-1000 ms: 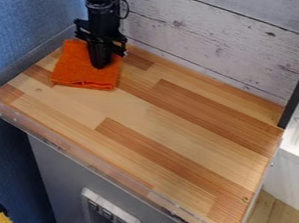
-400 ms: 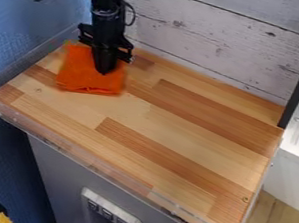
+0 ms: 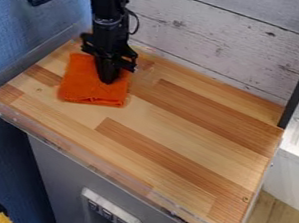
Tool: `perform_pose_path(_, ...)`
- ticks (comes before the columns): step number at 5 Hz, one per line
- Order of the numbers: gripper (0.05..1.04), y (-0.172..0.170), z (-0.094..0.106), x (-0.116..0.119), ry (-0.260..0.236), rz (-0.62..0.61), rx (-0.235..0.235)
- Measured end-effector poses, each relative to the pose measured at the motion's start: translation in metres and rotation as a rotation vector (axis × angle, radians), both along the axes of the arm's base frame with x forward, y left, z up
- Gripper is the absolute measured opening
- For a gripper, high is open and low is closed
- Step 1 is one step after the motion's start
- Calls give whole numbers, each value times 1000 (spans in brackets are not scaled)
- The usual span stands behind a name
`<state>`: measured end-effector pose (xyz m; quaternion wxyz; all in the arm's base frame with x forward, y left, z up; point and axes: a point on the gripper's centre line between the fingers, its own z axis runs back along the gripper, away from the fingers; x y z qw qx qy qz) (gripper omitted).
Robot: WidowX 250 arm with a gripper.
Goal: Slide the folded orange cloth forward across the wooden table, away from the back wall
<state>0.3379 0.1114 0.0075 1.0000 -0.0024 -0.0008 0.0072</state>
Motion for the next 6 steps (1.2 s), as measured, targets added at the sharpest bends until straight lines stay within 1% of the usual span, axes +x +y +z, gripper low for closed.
perform_pose_path(1,214,-11,3,-6,38,-9,-12)
perform_pose_path(2,459,-27,14,-10,63,-18,-16)
perform_pose_path(3,761,-37,33,-11,51,-19,-4)
perform_pose_path(4,989,-49,48,-14,36,-21,7)
perform_pose_path(5,999,-56,61,-15,8,-18,16)
perform_pose_path(6,997,-58,65,-17,-12,-19,19)
